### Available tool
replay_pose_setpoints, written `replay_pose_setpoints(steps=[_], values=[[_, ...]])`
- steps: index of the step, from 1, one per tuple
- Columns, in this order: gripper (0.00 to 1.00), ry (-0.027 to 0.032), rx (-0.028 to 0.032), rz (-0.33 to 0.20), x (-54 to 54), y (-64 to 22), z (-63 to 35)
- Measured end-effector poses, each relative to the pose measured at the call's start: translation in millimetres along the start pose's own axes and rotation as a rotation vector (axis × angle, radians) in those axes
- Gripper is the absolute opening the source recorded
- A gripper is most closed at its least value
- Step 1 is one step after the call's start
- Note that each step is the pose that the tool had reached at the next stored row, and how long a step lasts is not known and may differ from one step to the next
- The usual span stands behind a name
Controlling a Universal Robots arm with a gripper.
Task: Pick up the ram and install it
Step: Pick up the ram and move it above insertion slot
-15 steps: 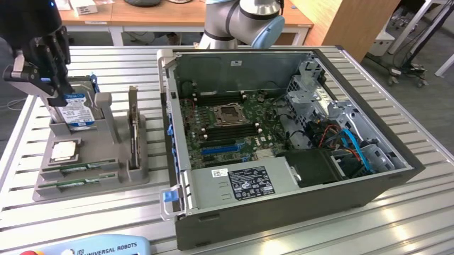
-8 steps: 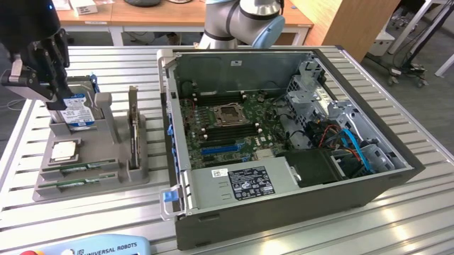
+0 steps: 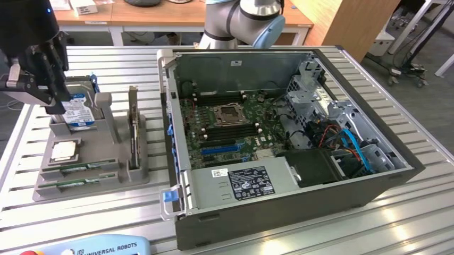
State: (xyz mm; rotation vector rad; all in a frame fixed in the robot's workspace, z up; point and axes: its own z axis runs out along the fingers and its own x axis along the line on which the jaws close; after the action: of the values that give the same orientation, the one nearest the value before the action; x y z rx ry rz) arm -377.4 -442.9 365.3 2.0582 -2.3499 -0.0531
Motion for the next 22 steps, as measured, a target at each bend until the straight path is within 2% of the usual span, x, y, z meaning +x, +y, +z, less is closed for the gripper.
replay_pose_setpoints(steps=[7, 22], values=[[0.35, 0.0000, 0.0001, 0.000, 1.9, -0.2, 1.0], [0.35, 0.0000, 0.0000, 0.000, 2.1, -1.0, 19.0]])
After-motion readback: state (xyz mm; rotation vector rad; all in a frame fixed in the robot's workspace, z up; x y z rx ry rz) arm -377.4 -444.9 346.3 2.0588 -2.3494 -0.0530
